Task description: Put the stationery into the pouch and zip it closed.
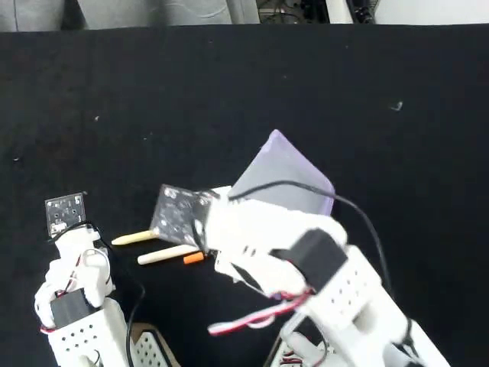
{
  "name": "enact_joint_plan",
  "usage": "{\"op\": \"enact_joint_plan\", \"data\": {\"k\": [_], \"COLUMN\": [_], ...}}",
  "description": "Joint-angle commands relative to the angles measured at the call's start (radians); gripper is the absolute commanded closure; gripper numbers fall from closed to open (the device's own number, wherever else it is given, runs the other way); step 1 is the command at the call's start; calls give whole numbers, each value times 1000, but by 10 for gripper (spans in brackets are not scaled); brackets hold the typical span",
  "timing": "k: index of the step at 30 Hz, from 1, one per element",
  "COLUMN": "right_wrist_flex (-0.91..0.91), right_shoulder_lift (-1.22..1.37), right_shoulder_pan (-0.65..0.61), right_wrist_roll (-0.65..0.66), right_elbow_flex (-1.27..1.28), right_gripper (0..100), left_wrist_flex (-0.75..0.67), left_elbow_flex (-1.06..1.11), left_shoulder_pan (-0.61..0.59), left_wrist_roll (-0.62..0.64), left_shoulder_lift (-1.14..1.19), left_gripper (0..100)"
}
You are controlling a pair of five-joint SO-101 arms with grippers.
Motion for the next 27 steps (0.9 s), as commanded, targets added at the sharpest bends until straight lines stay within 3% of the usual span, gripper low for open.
{"op": "enact_joint_plan", "data": {"k": [1, 7, 18, 27], "right_wrist_flex": [-120, -155, -160, -295], "right_shoulder_lift": [-122, -236, -328, -320], "right_shoulder_pan": [-3, -3, 18, 149], "right_wrist_roll": [35, 61, 68, 138], "right_elbow_flex": [108, 232, 288, 400], "right_gripper": [987, 987, 987, 987], "left_wrist_flex": [8, -8, -193, -448], "left_elbow_flex": [24, 24, 13, 8], "left_shoulder_pan": [-5, 13, 506, 565], "left_wrist_roll": [0, 2, -6, 0], "left_shoulder_lift": [-2, -6, -6, -6], "left_gripper": [970, 970, 970, 970]}}
